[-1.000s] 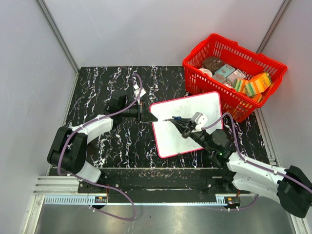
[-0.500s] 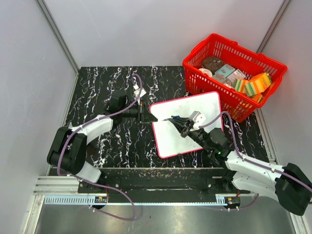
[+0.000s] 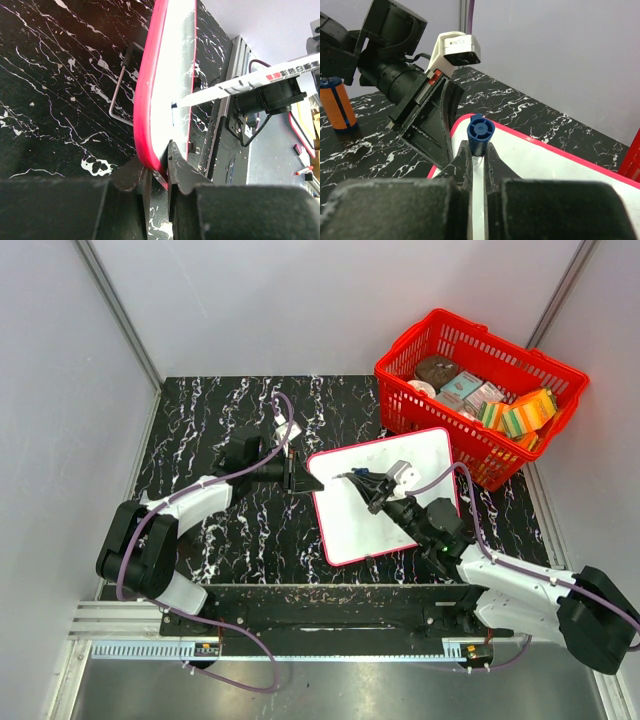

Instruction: Write a sentence on the whiteboard

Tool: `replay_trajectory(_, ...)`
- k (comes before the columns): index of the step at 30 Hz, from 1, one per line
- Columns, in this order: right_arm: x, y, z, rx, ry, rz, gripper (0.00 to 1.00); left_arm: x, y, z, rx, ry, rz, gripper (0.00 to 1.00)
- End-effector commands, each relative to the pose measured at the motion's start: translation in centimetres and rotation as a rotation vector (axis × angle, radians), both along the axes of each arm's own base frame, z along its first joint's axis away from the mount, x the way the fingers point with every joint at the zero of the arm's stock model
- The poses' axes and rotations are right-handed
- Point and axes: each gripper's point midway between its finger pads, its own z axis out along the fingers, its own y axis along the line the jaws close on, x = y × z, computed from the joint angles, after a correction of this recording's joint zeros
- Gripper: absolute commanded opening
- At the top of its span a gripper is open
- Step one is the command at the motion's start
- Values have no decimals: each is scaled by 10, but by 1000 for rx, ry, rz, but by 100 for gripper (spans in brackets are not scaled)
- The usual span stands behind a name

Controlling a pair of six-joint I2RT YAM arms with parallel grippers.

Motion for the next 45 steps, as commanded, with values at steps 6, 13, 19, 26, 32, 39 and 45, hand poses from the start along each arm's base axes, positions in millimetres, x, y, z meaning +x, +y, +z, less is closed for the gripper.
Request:
replay_trajectory(6,17,-5,36,60,-72,-95,0,-2,6,-38,151,-121,-13,0)
replay_trajectory(13,18,-9,35,64,-66,-113,0,-2,6,-36,149,-127,-11,0)
replay_trajectory(19,11,-10,24,55,-34,-90,0,-1,7,-36,152,-128,-8,0)
replay_trajectory(26,6,-13,13,48,2,-79,0,0,7,-35,158,-133,-4,0)
replay_trajectory(32,3,-15,3,41,34,-74,0,1,8,-36,164,-134,-1,0)
replay_trajectory(39,-1,-19,-7,34,65,-73,0,1,8,-36,168,-134,3,0)
replay_trajectory(45,-3,-21,-12,32,80,-72,0,1,9,-36,170,-134,3,0)
